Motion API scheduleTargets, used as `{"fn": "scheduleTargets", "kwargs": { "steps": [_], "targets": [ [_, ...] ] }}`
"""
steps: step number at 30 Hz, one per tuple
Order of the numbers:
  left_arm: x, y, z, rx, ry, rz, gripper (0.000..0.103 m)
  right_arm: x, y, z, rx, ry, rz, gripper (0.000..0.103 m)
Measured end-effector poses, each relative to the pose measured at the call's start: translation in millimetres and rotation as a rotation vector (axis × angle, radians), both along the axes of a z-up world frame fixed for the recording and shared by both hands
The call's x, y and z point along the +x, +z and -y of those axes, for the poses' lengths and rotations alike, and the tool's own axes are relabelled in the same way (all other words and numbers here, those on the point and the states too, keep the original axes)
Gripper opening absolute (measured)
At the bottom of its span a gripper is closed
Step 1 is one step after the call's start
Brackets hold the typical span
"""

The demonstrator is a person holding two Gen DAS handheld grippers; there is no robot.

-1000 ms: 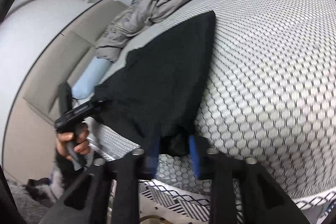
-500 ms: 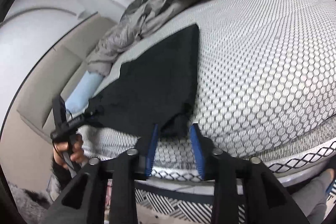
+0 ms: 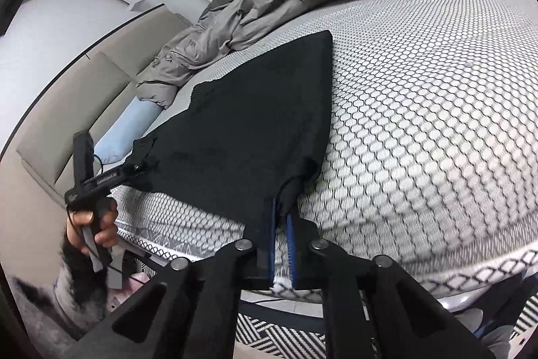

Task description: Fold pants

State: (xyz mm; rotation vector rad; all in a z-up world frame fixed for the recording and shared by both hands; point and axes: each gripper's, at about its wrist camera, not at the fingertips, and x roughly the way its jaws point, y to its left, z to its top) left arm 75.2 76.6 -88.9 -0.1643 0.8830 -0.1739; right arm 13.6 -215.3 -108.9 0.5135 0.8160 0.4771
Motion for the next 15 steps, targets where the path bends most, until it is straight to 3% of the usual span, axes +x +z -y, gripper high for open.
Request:
{"fn": "scheduleTargets", "kwargs": {
  "steps": [3,4,8,11,15],
  "targets": [
    [-1,7,2,0.020,0.013,0.002,0.067,-2,-6,3,0.032,0.000,-0.007,0.006],
    [-3,10,5,0.027,0.016,0.007,0.067,1,-10,6,0.060,-0.009,-0.025,0.011],
    [-14,32,19,0.046,-0.010,0.066,0.067,4,-21,22,0.151,-0.058,-0.055,0.015],
    [-21,46,43,0.044,-0.073,0.104,0.067,8,-19,26,0.140,-0.074,-0.049,0.015],
    [-9,47,99,0.029,-0.198,0.096,0.067,19,-17,21,0.119,-0.067,-0.040,0.015]
  ]
}}
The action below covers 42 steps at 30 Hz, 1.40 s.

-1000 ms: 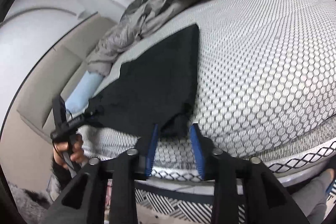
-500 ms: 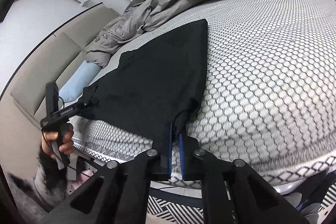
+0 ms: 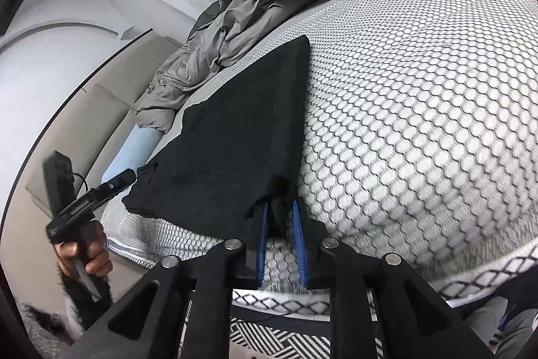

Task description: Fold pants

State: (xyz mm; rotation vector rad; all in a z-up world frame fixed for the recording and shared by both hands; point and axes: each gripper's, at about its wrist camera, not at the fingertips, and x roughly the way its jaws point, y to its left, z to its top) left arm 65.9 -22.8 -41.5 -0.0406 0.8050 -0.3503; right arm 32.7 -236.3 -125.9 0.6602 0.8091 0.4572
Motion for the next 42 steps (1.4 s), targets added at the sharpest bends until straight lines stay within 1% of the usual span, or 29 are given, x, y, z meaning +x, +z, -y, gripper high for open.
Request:
{"fn": "scheduleTargets", "kwargs": {
  "steps": [1,3,4,7,9,11,15,16,18,20,21,22,25,26,27,28,29,30,31,33,34,35,36,37,38,39,41,42],
  "targets": [
    [5,-3,21,0.012,-0.043,-0.005,0.067,1,1,-2,-0.004,-0.007,0.009,0.010],
    [13,-7,55,0.049,-0.102,-0.010,0.067,2,4,-5,-0.016,-0.013,0.027,0.004],
    [18,-9,75,0.059,-0.142,-0.010,0.067,1,6,-7,-0.025,-0.018,0.035,0.003],
    [33,-17,119,0.095,-0.210,-0.035,0.067,0,10,-14,-0.052,-0.027,0.047,0.002],
    [46,-30,147,0.169,-0.229,-0.069,0.067,-1,12,-15,-0.058,-0.026,0.050,0.002],
    [58,-43,162,0.222,-0.208,-0.110,0.066,-4,11,-15,-0.065,-0.016,0.049,0.001],
    [69,-53,158,0.193,-0.172,-0.140,0.066,-19,1,-20,-0.086,0.046,-0.007,0.000],
    [70,-54,156,0.190,-0.169,-0.138,0.066,-23,-2,-23,-0.092,0.069,-0.024,0.000],
    [71,-55,153,0.192,-0.166,-0.129,0.066,-25,-1,-23,-0.097,0.082,-0.028,0.001],
    [69,-53,147,0.185,-0.159,-0.126,0.066,-28,4,-17,-0.077,0.060,-0.012,0.002],
    [67,-50,140,0.172,-0.157,-0.119,0.066,-29,6,-14,-0.066,0.050,-0.015,0.006],
    [65,-47,132,0.159,-0.160,-0.110,0.066,-30,9,-9,-0.049,0.032,-0.025,0.007],
    [51,-42,100,0.133,-0.145,-0.086,0.067,-37,16,6,-0.016,-0.011,-0.007,0.008],
    [48,-40,94,0.132,-0.140,-0.082,0.067,-37,17,9,-0.003,-0.022,-0.006,0.010],
    [43,-39,83,0.133,-0.128,-0.073,0.067,-36,19,13,0.018,-0.041,-0.005,0.023],
    [38,-38,71,0.129,-0.110,-0.062,0.067,-32,21,18,0.049,-0.062,-0.009,0.048],
    [33,-37,61,0.122,-0.098,-0.057,0.067,-29,22,20,0.067,-0.068,-0.014,0.058],
    [28,-35,49,0.093,-0.103,-0.051,0.067,-25,23,21,0.093,-0.069,-0.007,0.065],
    [24,-35,39,0.089,-0.080,-0.048,0.071,-17,24,21,0.102,-0.067,0.009,0.065],
    [21,-36,19,0.102,-0.026,-0.048,0.072,-1,23,14,0.077,-0.060,-0.001,0.064],
    [20,-37,10,0.094,-0.014,-0.050,0.072,9,21,10,0.065,-0.053,-0.012,0.061],
    [19,-40,-4,0.080,0.007,-0.059,0.072,17,18,8,0.058,-0.046,-0.026,0.055],
    [20,-42,-14,0.073,0.029,-0.069,0.072,28,13,3,0.055,-0.036,-0.058,0.039],
    [20,-45,-22,0.063,0.037,-0.072,0.072,38,10,-1,0.058,-0.011,-0.072,0.017],
    [19,-46,-30,0.043,0.039,-0.069,0.072,44,8,-6,0.046,0.002,-0.077,0.011],
    [20,-46,-36,0.029,0.041,-0.060,0.072,53,9,-10,0.018,0.010,-0.075,0.008],
    [19,-47,-37,0.033,0.055,-0.047,0.072,70,22,-10,-0.041,0.005,-0.026,0.007],
    [22,-48,-35,0.046,0.060,-0.049,0.072,77,26,-7,-0.045,0.002,-0.022,0.007]
  ]
}}
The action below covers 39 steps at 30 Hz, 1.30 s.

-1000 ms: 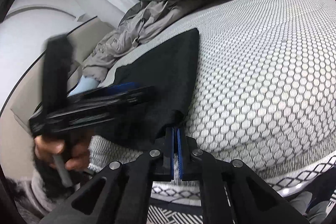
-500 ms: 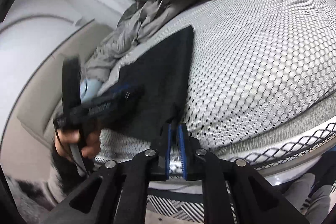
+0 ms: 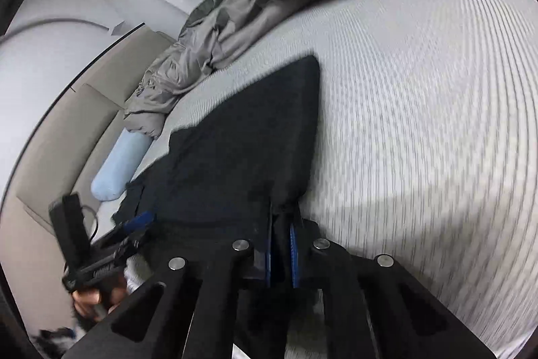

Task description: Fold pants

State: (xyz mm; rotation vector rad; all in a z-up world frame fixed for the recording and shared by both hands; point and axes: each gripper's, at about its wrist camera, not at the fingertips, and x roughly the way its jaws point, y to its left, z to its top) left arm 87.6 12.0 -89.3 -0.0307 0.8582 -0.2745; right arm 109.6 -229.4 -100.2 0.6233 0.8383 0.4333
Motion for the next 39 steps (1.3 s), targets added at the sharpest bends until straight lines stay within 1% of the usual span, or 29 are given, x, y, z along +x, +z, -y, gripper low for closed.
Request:
{"fn": "scheduleTargets", "kwargs": {
  "steps": [2,3,4,5,6,7,9,11,12,14,15,16,17,18,19,20,21,23,25,28,29,30,31,32,34,35,37,38,39],
  "targets": [
    [3,-1,7,0.037,0.007,-0.005,0.072,19,4,8,-0.028,0.009,-0.014,0.009],
    [1,1,10,0.053,0.004,0.000,0.072,29,2,7,-0.079,0.017,-0.048,0.015],
    [-3,3,11,0.067,0.007,0.012,0.072,32,-1,7,-0.121,0.020,-0.083,0.019],
    [-1,5,17,0.074,0.012,0.028,0.072,28,-2,9,-0.133,0.015,-0.087,0.020],
    [0,8,18,0.069,0.015,0.042,0.072,17,0,12,-0.149,-0.005,-0.064,0.023],
    [-3,11,16,0.050,0.009,0.057,0.072,4,6,12,-0.187,-0.024,-0.022,0.023],
    [0,16,19,0.018,-0.010,0.072,0.072,-10,17,10,-0.249,-0.042,0.030,0.023],
    [6,19,30,0.022,-0.028,0.080,0.072,-21,32,2,-0.271,-0.026,0.077,0.023],
    [8,19,36,0.032,-0.038,0.082,0.072,-23,37,-5,-0.280,-0.007,0.093,0.025],
    [17,15,52,0.040,-0.061,0.069,0.065,-28,42,-25,-0.290,0.052,0.126,0.037],
    [19,12,58,0.036,-0.077,0.053,0.053,-27,41,-36,-0.289,0.083,0.140,0.044],
    [21,8,64,0.033,-0.093,0.036,0.046,-25,38,-48,-0.287,0.113,0.148,0.044],
    [22,4,70,0.044,-0.104,0.037,0.046,-23,34,-65,-0.286,0.140,0.144,0.044],
    [21,2,75,0.086,-0.107,0.056,0.043,-20,29,-75,-0.280,0.169,0.135,0.044],
    [20,-2,80,0.132,-0.114,0.067,0.037,-17,24,-82,-0.276,0.195,0.121,0.044],
    [19,-5,81,0.153,-0.123,0.071,0.036,-13,14,-91,-0.298,0.225,0.101,0.044],
    [18,-7,79,0.159,-0.126,0.073,0.036,-10,6,-97,-0.341,0.239,0.103,0.044],
    [14,-10,69,0.176,-0.121,0.084,0.036,-13,-2,-101,-0.411,0.273,0.146,0.042],
    [12,-13,57,0.221,-0.080,0.094,0.038,-18,0,-92,-0.510,0.239,0.163,0.042],
    [8,-15,39,0.169,-0.077,0.088,0.038,-25,-1,-64,-0.660,0.093,0.141,0.042],
    [8,-14,38,0.167,-0.079,0.081,0.038,-25,-5,-52,-0.650,0.062,0.114,0.042],
    [7,-12,37,0.171,-0.070,0.082,0.038,-24,-6,-41,-0.594,0.058,0.099,0.042],
    [7,-7,36,0.159,-0.051,0.086,0.038,-25,-3,-35,-0.569,0.038,0.098,0.042],
    [5,-3,33,0.140,-0.041,0.090,0.038,-26,4,-32,-0.561,0.000,0.110,0.042],
    [5,9,34,0.082,-0.054,0.108,0.038,-34,20,-31,-0.518,-0.032,0.171,0.042],
    [7,14,37,0.087,-0.065,0.114,0.038,-35,28,-35,-0.481,-0.024,0.198,0.042],
    [15,18,48,0.117,-0.084,0.120,0.038,-30,35,-54,-0.420,0.031,0.218,0.042],
    [21,18,54,0.117,-0.099,0.108,0.038,-28,34,-61,-0.402,0.050,0.217,0.042],
    [33,13,59,0.104,-0.122,0.066,0.038,-20,28,-73,-0.377,0.079,0.197,0.042]
  ]
}}
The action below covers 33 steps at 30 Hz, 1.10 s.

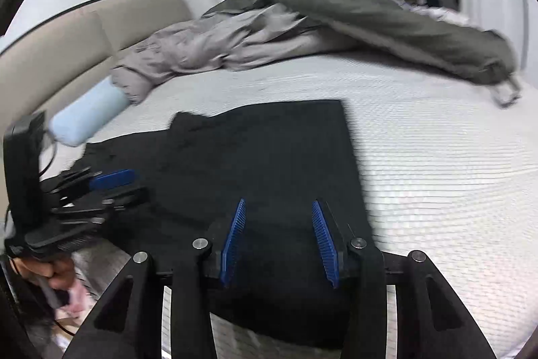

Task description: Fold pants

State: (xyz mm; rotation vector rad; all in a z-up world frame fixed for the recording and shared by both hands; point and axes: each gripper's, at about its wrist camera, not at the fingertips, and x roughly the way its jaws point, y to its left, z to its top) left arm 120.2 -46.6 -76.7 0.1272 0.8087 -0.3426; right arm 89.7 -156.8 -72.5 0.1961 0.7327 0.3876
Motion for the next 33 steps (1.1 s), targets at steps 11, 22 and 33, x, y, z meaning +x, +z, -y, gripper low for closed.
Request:
{"fn": "scheduleTargets", "kwargs": {
  "steps": [11,22,33],
  "targets": [
    [11,-16,-18,-0.028,-0.004,-0.060,0.044,18,-34,16,-0.166,-0.057,-0.077,0.042],
    [49,-12,1,0.037,0.021,-0.099,0.044,34,-17,-9,0.105,0.060,-0.128,0.042],
    [33,-3,-22,0.033,0.073,-0.062,0.055,32,-26,22,-0.115,-0.081,-0.133,0.041]
  ]
}}
